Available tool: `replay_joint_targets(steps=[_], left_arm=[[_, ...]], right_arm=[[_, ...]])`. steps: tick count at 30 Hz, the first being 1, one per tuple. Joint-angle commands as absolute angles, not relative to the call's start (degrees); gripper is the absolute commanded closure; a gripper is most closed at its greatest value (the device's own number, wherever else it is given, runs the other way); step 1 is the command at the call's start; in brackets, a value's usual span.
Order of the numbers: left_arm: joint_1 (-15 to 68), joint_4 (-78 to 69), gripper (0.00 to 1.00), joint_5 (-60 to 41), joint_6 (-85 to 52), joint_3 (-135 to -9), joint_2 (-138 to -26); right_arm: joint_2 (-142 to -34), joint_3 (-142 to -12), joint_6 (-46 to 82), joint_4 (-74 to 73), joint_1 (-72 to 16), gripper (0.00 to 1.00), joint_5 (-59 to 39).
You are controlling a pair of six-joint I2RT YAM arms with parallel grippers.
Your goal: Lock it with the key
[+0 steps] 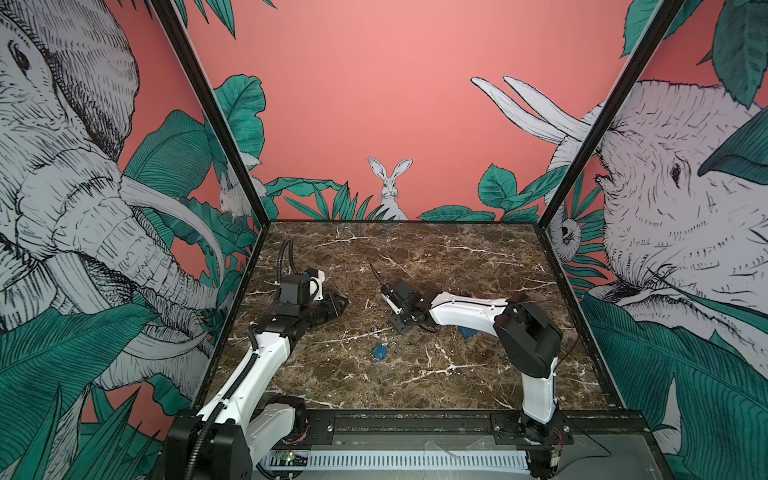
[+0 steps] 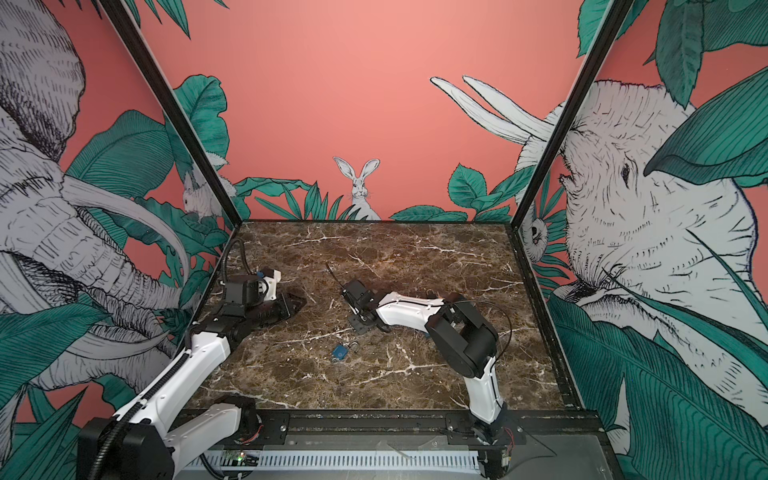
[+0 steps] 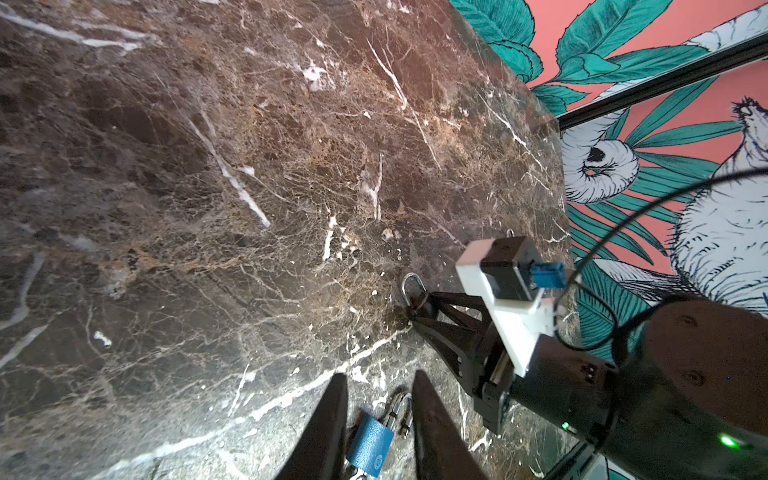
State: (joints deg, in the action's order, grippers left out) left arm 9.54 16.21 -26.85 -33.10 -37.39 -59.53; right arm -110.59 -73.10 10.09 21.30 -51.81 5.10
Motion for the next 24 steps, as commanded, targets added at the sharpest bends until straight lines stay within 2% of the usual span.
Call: replay_joint_targets(steps=[1,8,15,24], left_arm=[[9.23,16.11,0.71,-28.85,-31.57,-39.24,-60.96],[10.61,12.54,0.71,-31.1,-33.48,-39.38,-62.61],[17.54,10.73,0.71,-31.13,-32.61,-41.91,-64.96],[23.8,0.12,0.68,-36.68,-36.52,-42.9,-69.51]], right_arm=[[-104.67,-71.96,10.64,20.92,-51.64,0.88,4.59],[-96.48,-68.41,10.59,21.01,-50.21,0.88,2.77],[-89.31,-65.93,11.34,20.93,-49.33,0.88,1.04],[-85.18,-64.77,12.53,20.09,-49.13,0.88,-2.39]])
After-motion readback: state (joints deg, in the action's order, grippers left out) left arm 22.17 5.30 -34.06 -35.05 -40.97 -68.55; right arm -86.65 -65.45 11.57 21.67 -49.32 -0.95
